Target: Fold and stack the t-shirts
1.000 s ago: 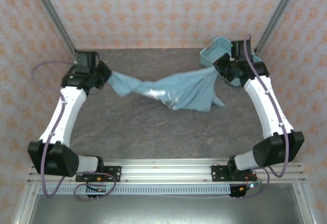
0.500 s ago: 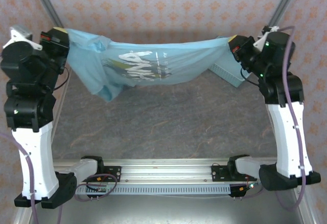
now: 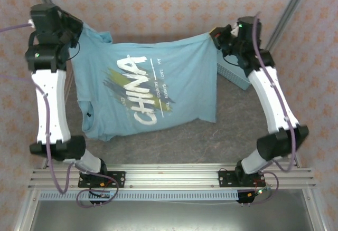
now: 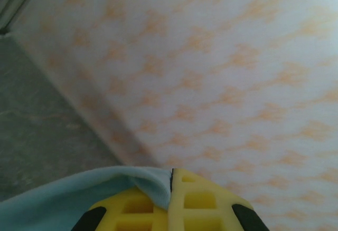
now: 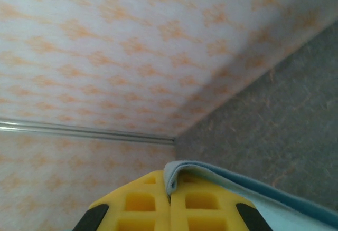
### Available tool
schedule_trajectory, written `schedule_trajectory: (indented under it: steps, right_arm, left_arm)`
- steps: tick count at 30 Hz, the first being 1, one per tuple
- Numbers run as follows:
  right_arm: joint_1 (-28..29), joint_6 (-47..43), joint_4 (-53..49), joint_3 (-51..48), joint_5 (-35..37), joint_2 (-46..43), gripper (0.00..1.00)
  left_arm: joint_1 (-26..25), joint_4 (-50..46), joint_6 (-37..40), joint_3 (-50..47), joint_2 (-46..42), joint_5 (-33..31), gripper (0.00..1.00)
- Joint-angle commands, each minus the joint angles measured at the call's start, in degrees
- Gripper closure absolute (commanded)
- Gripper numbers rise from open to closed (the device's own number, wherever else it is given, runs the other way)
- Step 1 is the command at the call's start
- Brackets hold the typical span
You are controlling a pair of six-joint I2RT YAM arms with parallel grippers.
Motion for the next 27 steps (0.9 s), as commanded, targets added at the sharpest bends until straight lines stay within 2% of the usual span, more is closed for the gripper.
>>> schedule_trajectory:
  steps: [1,5,10,12,14,17,20,22,24,26,27]
  right_arm:
    - [0.22,1.84,7.59,7.29,-3.88,6.51,1.00]
    - [0.22,0.51,6.30,21.37,-4.86,16.77,1.00]
    - [-0.88,-1.68,-3.16,48.04,-2.54,26.83,1.00]
    - [-1.96,-1.06,-4.68,54.40,-0.48,28.43,1.00]
    - [-3.52,0.30,-4.47,55.62,0.73,28.07,1.00]
    - [-5.33,-0.49,-6.34,54.90,1.60,26.44,1.00]
    - [-5.83,-2.92,-10.49,53.01,-0.40,25.91,1.00]
    - [-5.51,-5.09,-16.98,50.39,-1.86,25.85,1.00]
    - [-4.73,-7.86,-23.77,44.05,-0.55,24.48,1.00]
    - [-3.79,-9.97,-24.24,30.05,1.98,20.51,1.00]
    - [-3.48,-9.61,-20.98,19.46,3.18,17.20,1.00]
  left_arm:
    - [2.51,1.39,2.48,1.72,2.32,4.06,1.00]
    - [5.84,4.46,1.57,10.85,7.83,7.46,1.00]
    - [8.14,-0.38,2.55,38.43,16.71,8.26,1.00]
    - [8.84,1.85,2.53,41.10,15.67,7.56,1.00]
    - [9.00,4.20,2.97,38.78,12.35,6.32,1.00]
    - [8.92,4.57,4.52,32.41,6.14,5.20,1.00]
    - [8.01,-0.65,7.18,22.81,-0.21,4.15,1.00]
    - [5.60,-2.30,9.99,9.58,-6.75,2.30,1.00]
    - [2.77,-0.74,8.97,-7.63,-14.03,0.19,1.00]
    - [-0.56,3.53,6.22,-26.15,-20.99,-0.67,1.00]
    - [-2.68,3.64,4.81,-34.76,-23.94,-2.07,1.00]
